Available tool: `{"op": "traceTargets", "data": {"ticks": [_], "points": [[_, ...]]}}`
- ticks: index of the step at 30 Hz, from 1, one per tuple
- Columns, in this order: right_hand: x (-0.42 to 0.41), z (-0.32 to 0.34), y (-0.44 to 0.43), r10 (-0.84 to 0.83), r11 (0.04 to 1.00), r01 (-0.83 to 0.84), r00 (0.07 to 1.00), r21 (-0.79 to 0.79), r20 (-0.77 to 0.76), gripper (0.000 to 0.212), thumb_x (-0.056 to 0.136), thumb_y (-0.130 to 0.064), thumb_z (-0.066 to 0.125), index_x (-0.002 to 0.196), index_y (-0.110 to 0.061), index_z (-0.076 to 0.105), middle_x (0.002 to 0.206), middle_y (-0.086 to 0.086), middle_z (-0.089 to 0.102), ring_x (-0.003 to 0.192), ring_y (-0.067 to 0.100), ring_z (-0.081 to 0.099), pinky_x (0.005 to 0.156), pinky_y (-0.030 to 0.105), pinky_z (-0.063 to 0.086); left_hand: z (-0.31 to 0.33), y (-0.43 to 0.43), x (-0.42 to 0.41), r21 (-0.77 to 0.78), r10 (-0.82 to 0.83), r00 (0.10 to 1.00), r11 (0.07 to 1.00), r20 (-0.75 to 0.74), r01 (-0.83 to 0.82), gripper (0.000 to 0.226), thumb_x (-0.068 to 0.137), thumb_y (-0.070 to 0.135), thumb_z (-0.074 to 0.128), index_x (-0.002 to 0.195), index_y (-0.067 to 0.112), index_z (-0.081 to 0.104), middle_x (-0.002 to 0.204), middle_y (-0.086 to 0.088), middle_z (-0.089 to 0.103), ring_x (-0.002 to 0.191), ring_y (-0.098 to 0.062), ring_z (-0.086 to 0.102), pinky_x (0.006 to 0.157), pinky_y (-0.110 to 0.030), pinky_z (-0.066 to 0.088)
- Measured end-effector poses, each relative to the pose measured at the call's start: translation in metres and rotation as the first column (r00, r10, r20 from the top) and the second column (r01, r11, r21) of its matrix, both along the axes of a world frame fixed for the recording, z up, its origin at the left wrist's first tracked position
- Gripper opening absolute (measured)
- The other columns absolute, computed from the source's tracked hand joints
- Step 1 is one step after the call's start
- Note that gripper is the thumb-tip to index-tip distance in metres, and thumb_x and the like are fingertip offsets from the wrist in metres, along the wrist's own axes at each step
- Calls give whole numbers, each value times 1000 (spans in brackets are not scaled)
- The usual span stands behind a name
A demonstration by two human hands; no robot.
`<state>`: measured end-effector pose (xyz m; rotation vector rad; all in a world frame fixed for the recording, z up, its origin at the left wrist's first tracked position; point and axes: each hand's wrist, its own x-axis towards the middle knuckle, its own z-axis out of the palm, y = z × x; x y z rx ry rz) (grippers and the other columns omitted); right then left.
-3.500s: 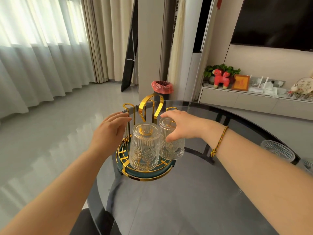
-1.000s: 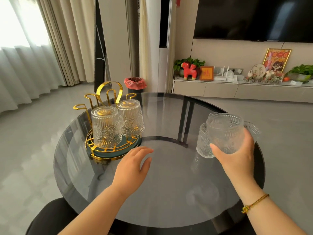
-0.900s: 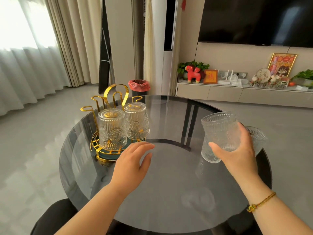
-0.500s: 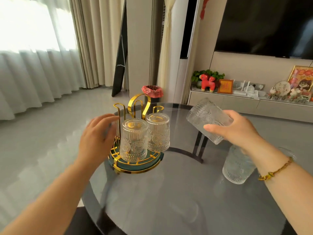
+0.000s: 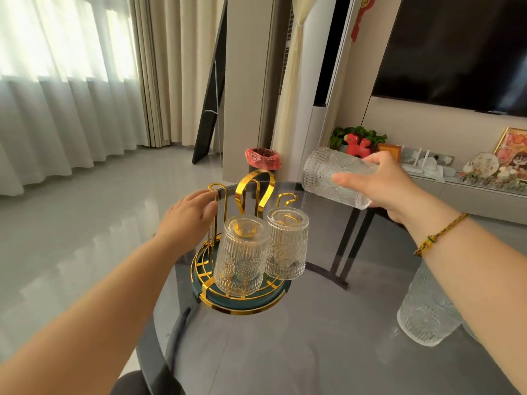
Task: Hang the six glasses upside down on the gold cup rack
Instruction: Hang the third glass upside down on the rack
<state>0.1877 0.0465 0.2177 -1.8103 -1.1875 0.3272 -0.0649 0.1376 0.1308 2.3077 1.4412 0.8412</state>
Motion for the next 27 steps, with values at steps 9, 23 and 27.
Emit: {"op": "traceTargets", "data": {"ticks": [9, 23, 27], "points": [[-3, 8, 35, 36, 999, -37, 998, 11, 52, 75, 63, -31, 75, 124, -10, 35, 115, 2, 40, 99, 14, 36, 76, 27, 34, -3, 2, 0, -7, 1, 1000, 1000, 14, -1, 36, 94, 24, 30, 127, 15, 41, 136, -12, 45, 121, -30, 43, 101, -43, 35], [-23, 7, 76, 197, 965, -135, 939, -226, 280, 80, 62, -29, 76, 126, -8, 35, 128, 10, 44, 103, 19, 40, 78, 30, 35, -7, 9, -9, 143, -63, 989, 986, -135, 83, 40, 94, 31, 23, 132, 23, 32, 145, 0, 33, 137, -14, 16, 113, -35, 7], [-30, -6, 84, 225, 948, -136, 925, -288, 306, 80, 62, -30, 76, 127, -8, 35, 131, 12, 43, 109, 22, 43, 79, 31, 35, -8, 12, -10, 146, -79, 988, 984, -134, 98, 40, 94, 31, 22, 131, 23, 34, 144, 1, 36, 137, -13, 18, 113, -35, 8]]}}
